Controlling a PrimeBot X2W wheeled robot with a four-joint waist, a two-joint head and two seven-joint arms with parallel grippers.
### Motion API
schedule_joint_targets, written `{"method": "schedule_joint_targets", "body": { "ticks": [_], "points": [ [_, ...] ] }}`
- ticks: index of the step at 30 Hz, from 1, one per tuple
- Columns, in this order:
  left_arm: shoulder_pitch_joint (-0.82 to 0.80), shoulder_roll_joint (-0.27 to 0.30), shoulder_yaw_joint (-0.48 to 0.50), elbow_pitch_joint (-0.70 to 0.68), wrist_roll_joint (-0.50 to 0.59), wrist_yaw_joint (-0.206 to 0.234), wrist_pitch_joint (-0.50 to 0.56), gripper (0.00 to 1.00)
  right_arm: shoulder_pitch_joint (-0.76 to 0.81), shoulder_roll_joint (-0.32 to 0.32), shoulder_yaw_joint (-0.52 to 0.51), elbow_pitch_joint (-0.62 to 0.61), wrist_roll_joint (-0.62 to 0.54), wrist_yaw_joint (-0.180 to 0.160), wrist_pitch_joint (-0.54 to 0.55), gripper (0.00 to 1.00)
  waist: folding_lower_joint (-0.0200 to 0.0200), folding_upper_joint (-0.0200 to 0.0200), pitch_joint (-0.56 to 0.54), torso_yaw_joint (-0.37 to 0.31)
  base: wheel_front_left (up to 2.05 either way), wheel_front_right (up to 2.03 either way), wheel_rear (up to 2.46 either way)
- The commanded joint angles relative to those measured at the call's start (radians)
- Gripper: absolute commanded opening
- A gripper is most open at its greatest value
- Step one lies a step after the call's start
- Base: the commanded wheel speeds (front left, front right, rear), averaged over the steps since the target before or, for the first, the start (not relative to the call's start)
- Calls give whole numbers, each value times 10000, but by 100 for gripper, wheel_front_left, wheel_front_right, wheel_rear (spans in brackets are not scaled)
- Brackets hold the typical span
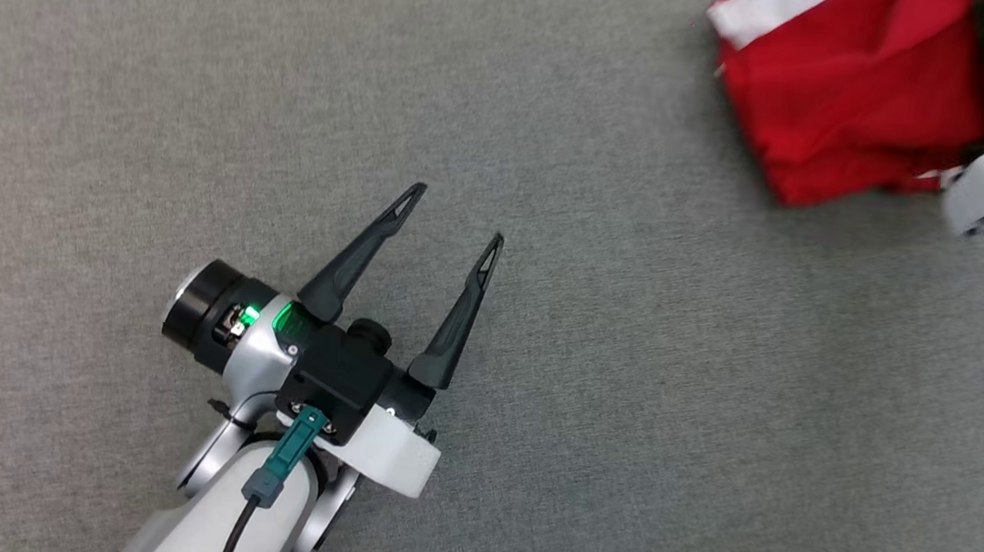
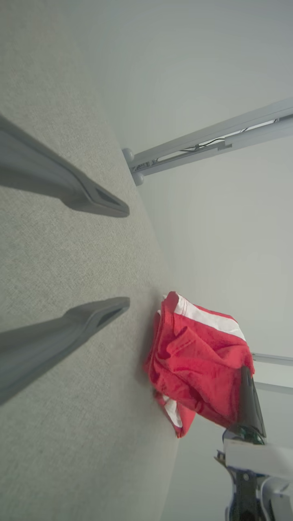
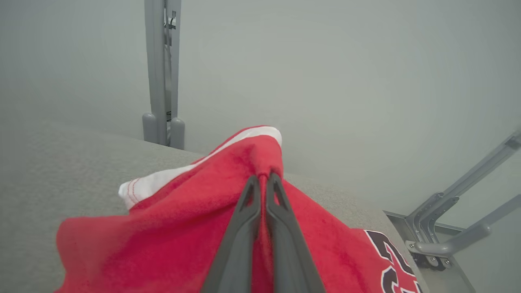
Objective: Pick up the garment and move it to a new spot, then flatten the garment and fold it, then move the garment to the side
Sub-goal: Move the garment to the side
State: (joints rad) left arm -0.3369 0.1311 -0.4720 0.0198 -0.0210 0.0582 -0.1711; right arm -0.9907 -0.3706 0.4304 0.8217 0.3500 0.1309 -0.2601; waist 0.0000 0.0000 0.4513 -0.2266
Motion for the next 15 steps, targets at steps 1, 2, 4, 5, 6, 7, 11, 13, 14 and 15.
{"method": "schedule_joint_targets", "body": {
  "ticks": [1, 2, 4, 5, 6, 7, 11, 13, 14, 15],
  "points": [
    [-252, 75, -9, -214, 121, -47, 87, 100, -202, -260, -357, 100, -126, -4, -74, 0, 0, 0, 484, 160, 0, 0, 0],
    [-301, 82, -35, -352, 167, -57, 142, 100, -253, -366, -610, 173, -208, -4, -72, 0, 0, 0, 594, 165, 0, 0, 0],
    [-371, 100, -68, -595, 140, -69, 244, 100, -335, -556, -1186, 290, -379, -4, -74, 0, 0, 0, 805, 160, 0, 0, 0],
    [-420, 130, -79, -693, 153, -89, 286, 100, -353, -635, -1463, 380, -486, -4, -72, 0, 0, 0, 896, 152, 0, 0, 0],
    [-470, 158, -88, -785, 172, -103, 339, 100, -356, -702, -1707, 458, -661, -4, -74, 0, 0, 0, 986, 139, 0, 0, 0],
    [-502, 180, -101, -870, 185, -128, 373, 100, -340, -740, -1963, 542, -823, -4, -72, 0, 0, 0, 1070, 125, 0, 0, 0],
    [-543, 263, -182, -1055, 230, -150, 529, 100, -334, -814, -2758, 704, -1317, -5, -73, 0, 0, 0, 1321, 87, 0, 0, 0],
    [-592, 304, -214, -1150, 281, -160, 592, 100, -313, -796, -3264, 801, -1676, -5, -73, 0, 0, 0, 1444, 73, 0, 0, 0],
    [-603, 311, -229, -1190, 286, -159, 627, 100, -304, -801, -3542, 824, -1830, -5, -74, 0, 0, 0, 1492, 73, 0, 0, 0],
    [-609, 324, -244, -1208, 296, -159, 630, 100, -301, -827, -3788, 822, -2041, -5, -73, 0, 0, 0, 1536, 75, 0, 0, 0]
  ]
}}
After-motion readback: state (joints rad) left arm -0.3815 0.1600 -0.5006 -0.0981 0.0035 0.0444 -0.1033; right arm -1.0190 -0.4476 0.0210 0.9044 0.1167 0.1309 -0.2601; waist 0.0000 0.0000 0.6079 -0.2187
